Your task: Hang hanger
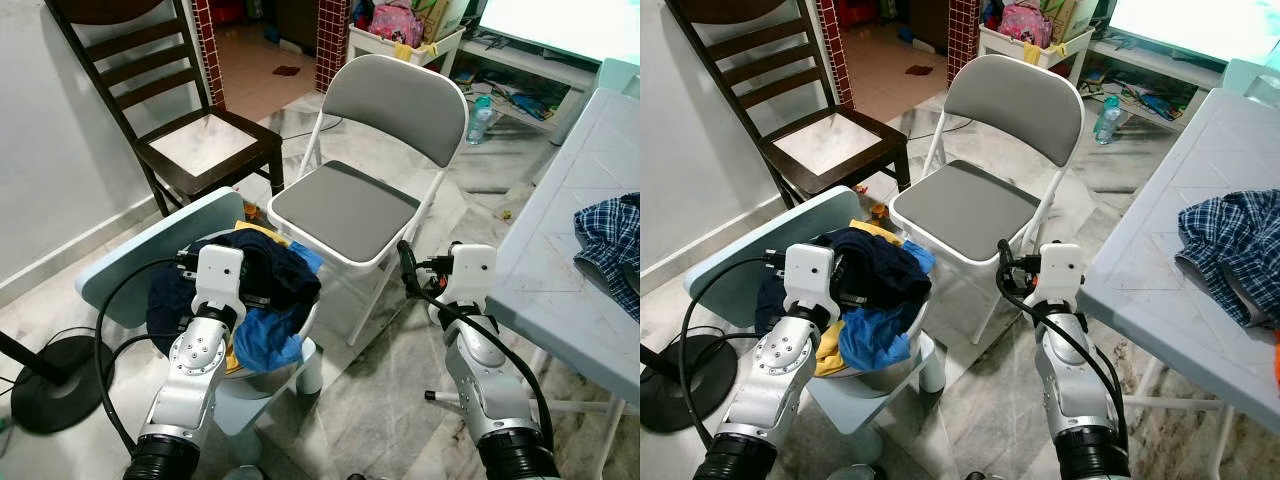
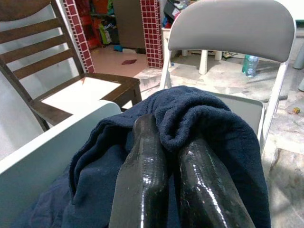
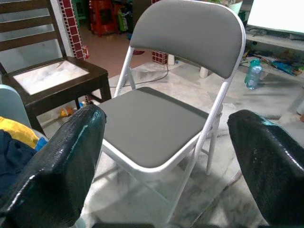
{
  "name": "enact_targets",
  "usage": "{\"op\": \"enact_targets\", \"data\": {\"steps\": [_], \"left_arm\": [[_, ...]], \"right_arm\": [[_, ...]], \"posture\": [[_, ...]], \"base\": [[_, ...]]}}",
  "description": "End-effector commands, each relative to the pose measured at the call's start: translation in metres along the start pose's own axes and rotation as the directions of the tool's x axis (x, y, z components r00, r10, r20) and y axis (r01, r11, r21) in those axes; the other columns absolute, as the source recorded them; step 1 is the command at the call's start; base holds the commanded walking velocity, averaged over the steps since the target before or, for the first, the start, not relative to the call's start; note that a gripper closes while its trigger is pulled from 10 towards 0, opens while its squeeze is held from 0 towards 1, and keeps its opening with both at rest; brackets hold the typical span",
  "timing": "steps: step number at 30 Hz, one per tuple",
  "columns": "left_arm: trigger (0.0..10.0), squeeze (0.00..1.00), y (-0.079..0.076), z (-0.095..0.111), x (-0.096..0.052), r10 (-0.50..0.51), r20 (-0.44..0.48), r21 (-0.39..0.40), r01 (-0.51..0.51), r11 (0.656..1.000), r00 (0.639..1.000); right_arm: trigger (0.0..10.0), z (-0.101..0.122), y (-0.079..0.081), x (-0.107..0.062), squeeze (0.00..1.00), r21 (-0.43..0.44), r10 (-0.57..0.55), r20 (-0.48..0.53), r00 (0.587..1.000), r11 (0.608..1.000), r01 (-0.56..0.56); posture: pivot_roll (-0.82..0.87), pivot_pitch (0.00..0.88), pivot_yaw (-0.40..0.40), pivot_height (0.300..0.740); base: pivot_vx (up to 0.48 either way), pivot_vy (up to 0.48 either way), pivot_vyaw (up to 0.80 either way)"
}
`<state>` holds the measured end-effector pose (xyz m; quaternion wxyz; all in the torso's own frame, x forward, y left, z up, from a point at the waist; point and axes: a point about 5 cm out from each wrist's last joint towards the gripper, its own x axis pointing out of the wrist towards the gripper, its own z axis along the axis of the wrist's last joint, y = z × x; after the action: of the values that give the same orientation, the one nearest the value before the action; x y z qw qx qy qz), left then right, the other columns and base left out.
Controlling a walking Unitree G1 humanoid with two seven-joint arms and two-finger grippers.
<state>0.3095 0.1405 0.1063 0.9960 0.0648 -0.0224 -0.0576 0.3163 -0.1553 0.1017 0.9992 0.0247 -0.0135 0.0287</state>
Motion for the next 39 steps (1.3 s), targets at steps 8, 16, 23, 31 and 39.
{"op": "enact_targets", "data": {"steps": [8, 16, 23, 31, 39], "left_arm": [[10.0, 0.00, -0.002, -0.006, 0.000, -0.016, -0.036, 0.012, 0.016, 1.000, 0.999], [10.0, 0.00, -0.004, -0.005, 0.005, -0.024, -0.034, 0.010, 0.024, 1.000, 0.999], [10.0, 0.00, -0.005, -0.003, 0.007, -0.025, -0.028, 0.008, 0.025, 1.000, 0.999], [10.0, 0.00, -0.009, -0.001, 0.010, -0.044, -0.014, 0.008, 0.044, 0.999, 0.999], [10.0, 0.00, -0.011, 0.022, 0.018, -0.044, 0.065, -0.025, 0.046, 0.999, 0.997]], "right_arm": [[10.0, -0.004, -0.005, -0.001, 0.00, 0.018, -0.016, -0.022, 1.000, 1.000, 0.016], [10.0, -0.003, -0.007, -0.001, 0.00, 0.012, -0.017, -0.019, 1.000, 1.000, 0.017], [10.0, 0.000, -0.009, 0.001, 0.00, 0.000, -0.020, -0.001, 1.000, 1.000, 0.020], [10.0, 0.002, -0.011, 0.000, 0.00, -0.004, -0.023, 0.005, 1.000, 1.000, 0.023], [10.0, 0.004, -0.013, 0.000, 0.00, -0.009, -0.028, 0.010, 1.000, 1.000, 0.028]], "posture": [[0.19, 0.051, -0.049, 0.740], [0.18, 0.045, -0.044, 0.740], [0.17, 0.062, -0.036, 0.740], [0.15, 0.077, -0.037, 0.740], [0.15, 0.095, -0.040, 0.740]], "base": [[-0.292, 0.000, 0.00], [-0.360, 0.000, 0.00], [-0.352, 0.000, 0.00], [-0.271, 0.000, 0.00], [0.000, 0.000, 0.00]]}}
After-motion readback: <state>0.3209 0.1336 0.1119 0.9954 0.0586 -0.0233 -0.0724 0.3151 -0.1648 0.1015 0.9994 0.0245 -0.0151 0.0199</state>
